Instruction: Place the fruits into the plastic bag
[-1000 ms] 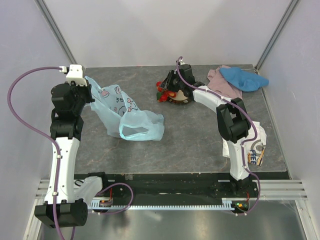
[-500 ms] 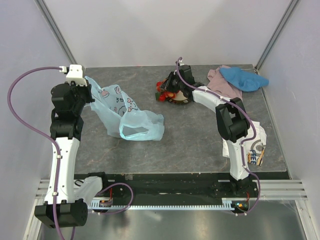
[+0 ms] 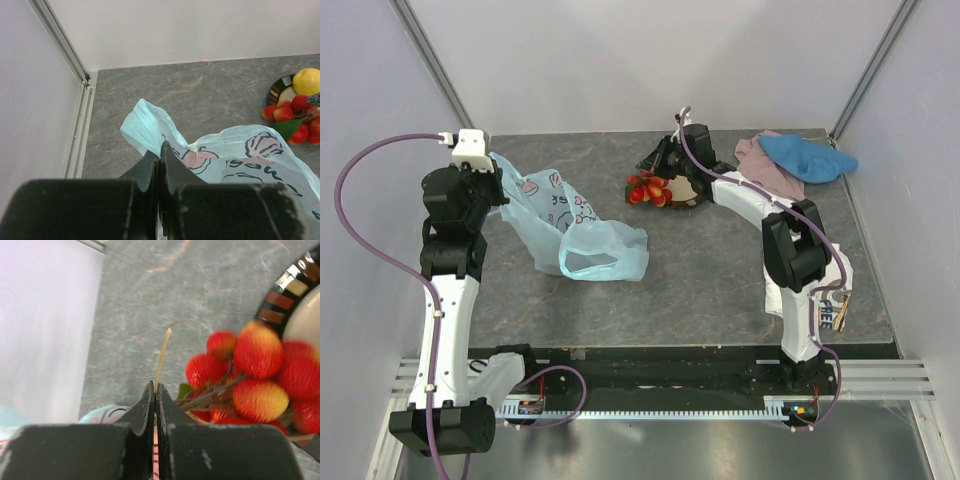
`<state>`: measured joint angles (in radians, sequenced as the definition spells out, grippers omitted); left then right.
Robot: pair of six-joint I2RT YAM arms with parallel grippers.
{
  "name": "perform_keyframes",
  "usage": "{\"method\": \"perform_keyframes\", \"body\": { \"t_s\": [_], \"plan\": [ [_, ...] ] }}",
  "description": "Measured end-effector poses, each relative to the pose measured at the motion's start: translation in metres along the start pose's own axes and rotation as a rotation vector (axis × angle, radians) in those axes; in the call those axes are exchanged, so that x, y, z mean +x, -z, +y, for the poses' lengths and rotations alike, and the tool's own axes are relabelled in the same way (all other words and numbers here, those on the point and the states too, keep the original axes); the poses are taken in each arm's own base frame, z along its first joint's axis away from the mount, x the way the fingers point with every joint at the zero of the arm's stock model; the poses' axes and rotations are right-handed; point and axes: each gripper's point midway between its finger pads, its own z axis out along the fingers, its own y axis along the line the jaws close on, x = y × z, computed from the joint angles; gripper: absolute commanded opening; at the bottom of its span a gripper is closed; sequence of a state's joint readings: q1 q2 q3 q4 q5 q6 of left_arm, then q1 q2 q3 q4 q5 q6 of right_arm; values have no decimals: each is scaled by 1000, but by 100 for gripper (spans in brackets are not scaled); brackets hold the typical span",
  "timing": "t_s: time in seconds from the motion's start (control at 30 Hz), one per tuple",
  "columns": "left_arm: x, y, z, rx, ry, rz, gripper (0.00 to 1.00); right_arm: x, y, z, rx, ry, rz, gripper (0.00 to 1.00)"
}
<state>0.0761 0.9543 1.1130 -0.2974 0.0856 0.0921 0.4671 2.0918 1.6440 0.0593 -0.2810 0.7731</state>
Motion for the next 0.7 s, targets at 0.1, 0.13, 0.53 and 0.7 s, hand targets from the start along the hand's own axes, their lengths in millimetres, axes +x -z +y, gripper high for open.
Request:
{"method": "perform_keyframes", "body": {
  "t_s": [0.1,0.13,0.53,0.7],
  "plan": [
    [0,0,0,-1,0,0,2,-10,9,15,-32,11,-18,0],
    [0,0,0,-1,0,0,2,-13,13,21,-42,16,-27,0],
    [-1,1,0,-2,-1,-4,2,-42,56,62,-104,70,-112,0],
    [-1,1,0,-1,0,-4,1,-59,80,88,-148,89,-164,0]
  ]
}}
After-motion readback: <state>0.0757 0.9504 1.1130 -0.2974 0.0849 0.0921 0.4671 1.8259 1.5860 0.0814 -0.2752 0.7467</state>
